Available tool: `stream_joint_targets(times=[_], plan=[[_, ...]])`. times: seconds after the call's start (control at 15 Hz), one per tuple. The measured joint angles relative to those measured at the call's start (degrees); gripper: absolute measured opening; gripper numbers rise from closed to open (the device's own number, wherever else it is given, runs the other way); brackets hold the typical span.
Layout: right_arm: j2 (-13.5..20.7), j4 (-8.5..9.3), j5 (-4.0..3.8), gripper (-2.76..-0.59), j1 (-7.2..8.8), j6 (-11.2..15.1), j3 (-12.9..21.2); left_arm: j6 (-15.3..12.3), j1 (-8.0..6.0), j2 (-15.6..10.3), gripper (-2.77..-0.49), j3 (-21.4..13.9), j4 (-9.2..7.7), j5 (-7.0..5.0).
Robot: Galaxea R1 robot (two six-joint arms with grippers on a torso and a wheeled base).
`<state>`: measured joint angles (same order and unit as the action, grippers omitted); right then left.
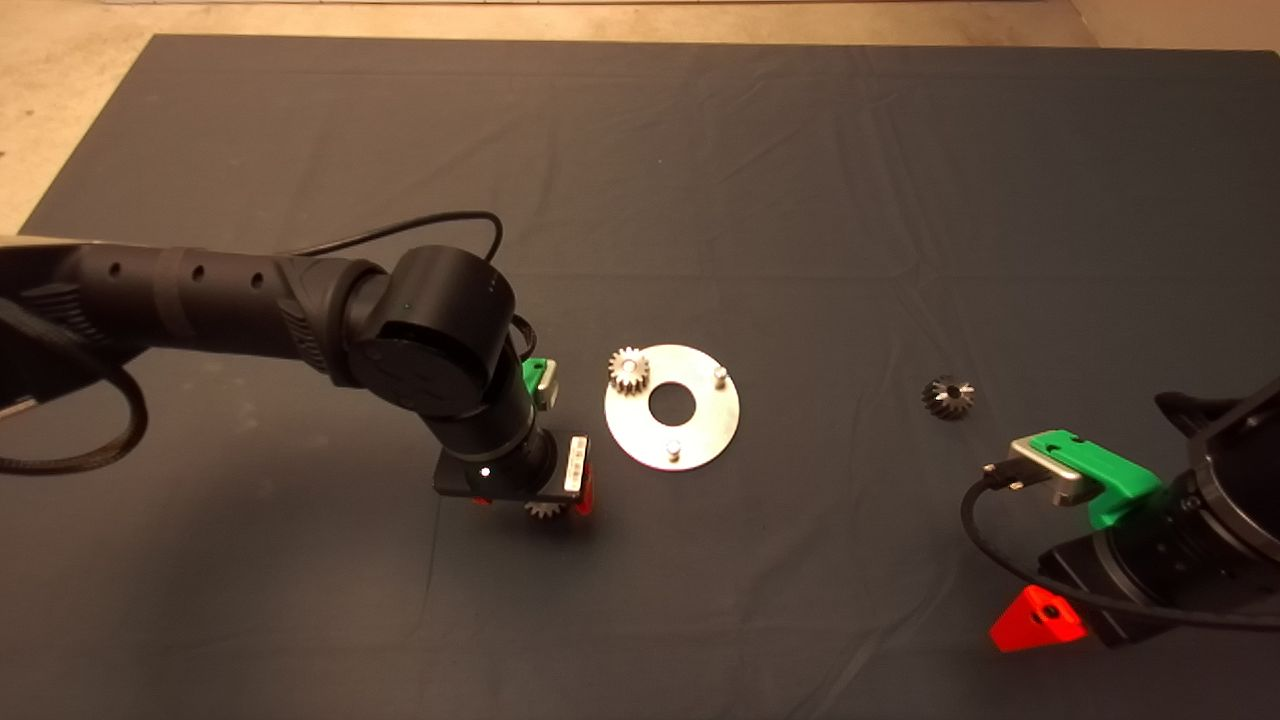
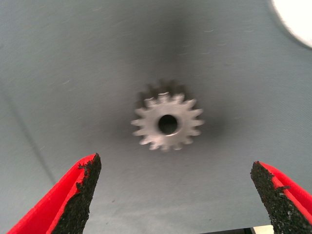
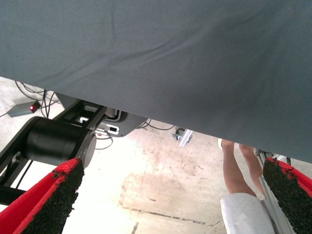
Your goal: Install three planetary gears onto the carrier pins
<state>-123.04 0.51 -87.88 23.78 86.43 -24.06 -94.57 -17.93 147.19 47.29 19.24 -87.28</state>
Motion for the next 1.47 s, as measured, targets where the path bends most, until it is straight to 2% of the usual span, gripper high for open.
stream_joint_targets(times=[0.13,0.27,0.4,0.6,0.8,1.07,1.2,1.47], plan=[[0.00,0.00,0.01,-0.63,0.00,0.00,0.00,1.02,0.18,0.24,-1.08,0.00,1.08,0.05],[0.00,0.00,0.04,-0.63,0.00,0.00,0.00,1.52,1.17,-0.09,-1.08,0.00,2.74,-0.04],[0.00,0.00,0.01,-0.63,0.00,0.00,0.00,1.90,2.04,-0.06,-1.08,-0.02,3.56,-0.01],[0.00,-0.02,0.00,-0.63,0.00,0.00,0.00,2.25,2.23,-0.24,-1.08,0.00,5.38,0.00],[0.02,0.00,0.01,-0.63,0.00,0.00,0.00,3.45,2.58,-0.26,-1.08,0.00,6.30,0.01],[0.02,0.00,0.04,-0.63,0.00,0.00,0.00,3.60,3.16,-0.52,-1.08,0.00,8.30,-0.01],[0.02,-0.02,-0.01,-0.63,0.00,0.00,0.00,3.62,3.66,-0.59,-1.08,0.00,8.76,0.02],[0.02,-0.01,0.01,-0.63,0.00,0.00,0.00,4.02,3.79,-1.21,-1.08,0.00,9.36,-0.01]])
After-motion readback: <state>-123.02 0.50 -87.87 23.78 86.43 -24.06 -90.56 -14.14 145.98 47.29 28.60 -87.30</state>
